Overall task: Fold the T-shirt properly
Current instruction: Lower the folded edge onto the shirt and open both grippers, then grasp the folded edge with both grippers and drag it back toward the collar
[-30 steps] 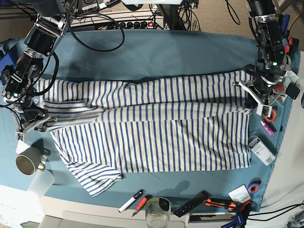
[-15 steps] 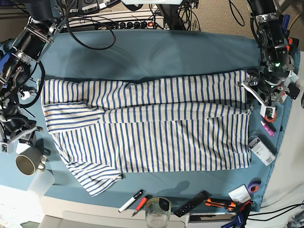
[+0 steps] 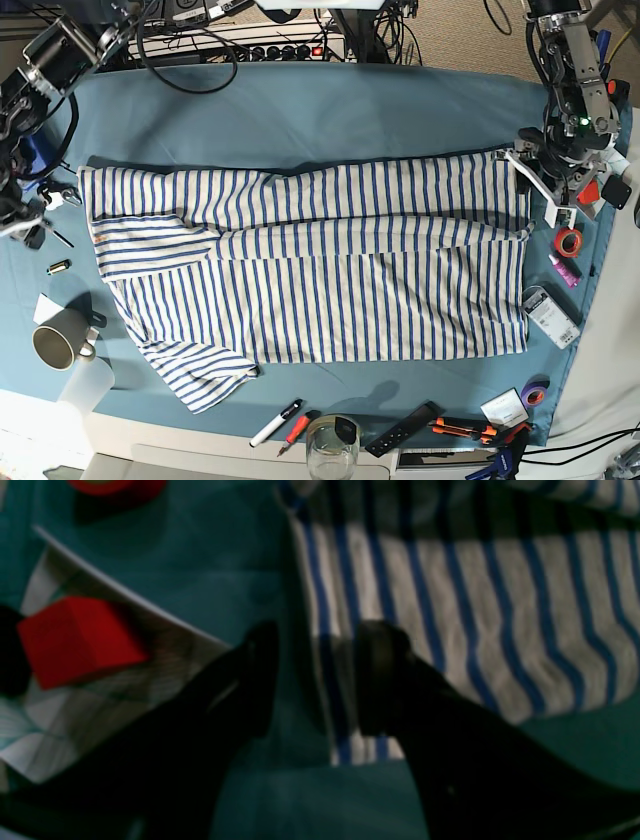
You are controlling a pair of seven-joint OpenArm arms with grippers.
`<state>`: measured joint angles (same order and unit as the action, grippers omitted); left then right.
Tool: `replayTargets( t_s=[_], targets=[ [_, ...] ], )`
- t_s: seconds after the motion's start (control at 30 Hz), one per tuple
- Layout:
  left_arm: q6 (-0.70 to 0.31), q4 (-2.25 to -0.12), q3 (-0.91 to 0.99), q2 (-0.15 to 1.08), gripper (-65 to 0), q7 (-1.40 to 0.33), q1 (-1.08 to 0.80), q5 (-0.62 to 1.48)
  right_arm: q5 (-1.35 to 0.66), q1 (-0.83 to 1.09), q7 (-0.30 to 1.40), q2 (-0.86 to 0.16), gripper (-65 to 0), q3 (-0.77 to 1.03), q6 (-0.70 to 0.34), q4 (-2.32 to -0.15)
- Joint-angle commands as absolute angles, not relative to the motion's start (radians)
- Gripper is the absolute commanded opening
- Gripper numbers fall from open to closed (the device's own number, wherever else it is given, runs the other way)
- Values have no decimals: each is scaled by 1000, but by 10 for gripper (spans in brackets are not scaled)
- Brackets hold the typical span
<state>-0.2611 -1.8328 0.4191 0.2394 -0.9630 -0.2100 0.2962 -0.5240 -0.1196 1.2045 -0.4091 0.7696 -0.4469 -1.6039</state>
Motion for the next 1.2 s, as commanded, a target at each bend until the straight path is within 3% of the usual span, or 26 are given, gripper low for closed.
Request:
replayTargets(
  t_s=[0.0,0.33,0.9,1.17],
  targets=[
    [-258,-1846,422,252,-385,-944,-202,299,-535,-124,1187,-431,-433,773,-452,-1622],
    [-288,-1743,422,252,-386,-1018,-202,433,-582,-83,1214,-429,-433,773,-451,-1621],
    [-289,-1743,422,253,-397,-1025,-202,440,-522,3,1225,-327,-433,772,-424,-1621],
    [-319,-1743,422,252,-397,-1040,-202,484,-508,2,1207,-324,-433,772,-387,-1546]
  ],
)
